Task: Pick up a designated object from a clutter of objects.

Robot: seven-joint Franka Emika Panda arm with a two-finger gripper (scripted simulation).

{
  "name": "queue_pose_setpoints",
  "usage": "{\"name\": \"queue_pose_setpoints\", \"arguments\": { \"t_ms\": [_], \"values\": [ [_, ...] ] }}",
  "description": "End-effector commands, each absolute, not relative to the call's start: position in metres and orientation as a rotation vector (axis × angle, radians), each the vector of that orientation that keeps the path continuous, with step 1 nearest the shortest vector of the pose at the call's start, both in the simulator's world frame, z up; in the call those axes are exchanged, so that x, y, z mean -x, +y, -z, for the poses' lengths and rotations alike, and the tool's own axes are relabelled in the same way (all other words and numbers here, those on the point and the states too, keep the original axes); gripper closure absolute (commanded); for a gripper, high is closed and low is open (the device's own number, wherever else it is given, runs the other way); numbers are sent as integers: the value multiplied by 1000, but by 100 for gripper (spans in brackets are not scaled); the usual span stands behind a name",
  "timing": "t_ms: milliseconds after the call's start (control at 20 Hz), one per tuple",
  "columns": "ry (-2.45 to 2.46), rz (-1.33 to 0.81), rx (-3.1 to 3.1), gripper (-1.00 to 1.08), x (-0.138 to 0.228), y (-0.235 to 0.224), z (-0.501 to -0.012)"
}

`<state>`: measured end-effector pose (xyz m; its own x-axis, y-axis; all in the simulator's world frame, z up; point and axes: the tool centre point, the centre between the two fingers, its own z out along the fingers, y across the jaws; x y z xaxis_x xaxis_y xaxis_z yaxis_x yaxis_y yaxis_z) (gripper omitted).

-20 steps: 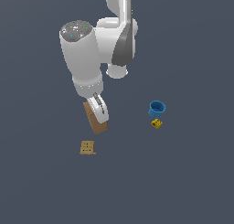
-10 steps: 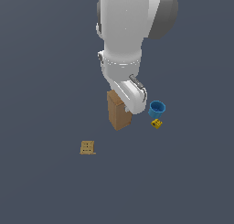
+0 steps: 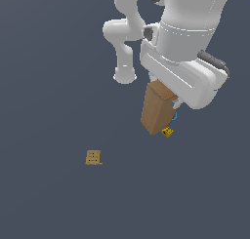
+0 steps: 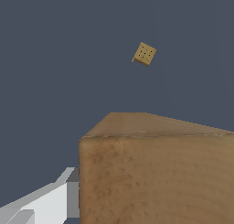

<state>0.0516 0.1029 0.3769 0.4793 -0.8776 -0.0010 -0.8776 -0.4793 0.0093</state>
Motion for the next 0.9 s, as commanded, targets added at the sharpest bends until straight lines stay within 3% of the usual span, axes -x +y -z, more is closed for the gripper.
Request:
{"name": "queue_pose_setpoints", "arguments": {
  "t_ms": [0, 850],
  "values": [
    [-1604, -1, -2700, 108, -57, 121, -397],
    [-1605, 0, -2701, 108, -81, 204, -463]
  ]
}}
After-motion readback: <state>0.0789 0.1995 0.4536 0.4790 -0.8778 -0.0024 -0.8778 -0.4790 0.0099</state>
